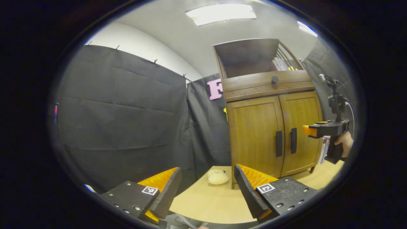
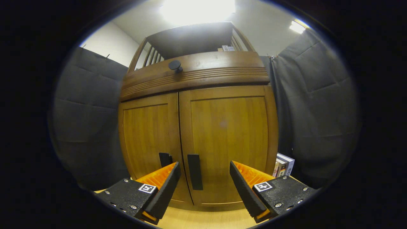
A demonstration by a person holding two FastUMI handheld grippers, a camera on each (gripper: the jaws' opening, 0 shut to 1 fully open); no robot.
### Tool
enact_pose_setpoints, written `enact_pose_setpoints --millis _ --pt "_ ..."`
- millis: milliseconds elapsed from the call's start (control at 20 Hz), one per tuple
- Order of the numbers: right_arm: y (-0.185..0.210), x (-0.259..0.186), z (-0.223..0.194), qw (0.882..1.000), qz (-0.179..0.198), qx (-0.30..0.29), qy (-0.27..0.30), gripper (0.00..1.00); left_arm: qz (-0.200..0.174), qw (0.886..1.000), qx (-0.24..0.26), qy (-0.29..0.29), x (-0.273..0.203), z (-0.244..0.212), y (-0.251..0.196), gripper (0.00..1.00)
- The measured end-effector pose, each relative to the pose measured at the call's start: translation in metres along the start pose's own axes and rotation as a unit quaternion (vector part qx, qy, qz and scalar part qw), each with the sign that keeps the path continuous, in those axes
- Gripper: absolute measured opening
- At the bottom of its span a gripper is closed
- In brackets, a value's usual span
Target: Open the right door of the double-door shoe cabinet with the right hand, and open the left door with the left hand.
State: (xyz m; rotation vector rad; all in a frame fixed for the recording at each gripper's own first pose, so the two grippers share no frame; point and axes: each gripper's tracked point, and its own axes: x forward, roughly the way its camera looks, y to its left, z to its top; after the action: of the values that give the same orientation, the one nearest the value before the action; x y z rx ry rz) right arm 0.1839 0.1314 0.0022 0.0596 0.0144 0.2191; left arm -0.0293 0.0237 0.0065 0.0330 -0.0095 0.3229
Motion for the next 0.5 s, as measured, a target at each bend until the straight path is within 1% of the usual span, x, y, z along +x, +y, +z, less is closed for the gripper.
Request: enact_pose_setpoints --millis 50,100,150,200,250,500 --pt "0.003 0.005 -0.002 1.0 0.001 -0.003 0.004 0.96 0.003 1.0 0.0 0.001 -0.001 0.0 0.001 0.96" --pt "0.007 0.01 -0.006 1.0 0.003 -0.006 0.007 0.92 0.007 1.0 0.001 0.002 -0.002 0.001 0.002 0.96" --pt "0.008 0.014 -0.009 1.0 0.004 -0.008 0.009 0.96 0.011 1.0 0.002 0.003 -0.003 0.0 0.003 0.96" --pt "0.01 0.019 -0.013 1.0 0.005 -0.01 0.011 0.92 0.014 1.0 0.003 0.003 -0.004 0.001 0.003 0.96" --pt "0.012 0.026 -0.016 1.0 0.005 -0.012 0.015 0.96 0.017 1.0 0.003 0.004 -0.004 0.001 0.004 0.96" --pt "0.018 0.055 -0.04 0.999 -0.001 -0.025 0.041 0.96 0.029 1.0 0.002 0.008 -0.006 -0.001 0.005 0.96"
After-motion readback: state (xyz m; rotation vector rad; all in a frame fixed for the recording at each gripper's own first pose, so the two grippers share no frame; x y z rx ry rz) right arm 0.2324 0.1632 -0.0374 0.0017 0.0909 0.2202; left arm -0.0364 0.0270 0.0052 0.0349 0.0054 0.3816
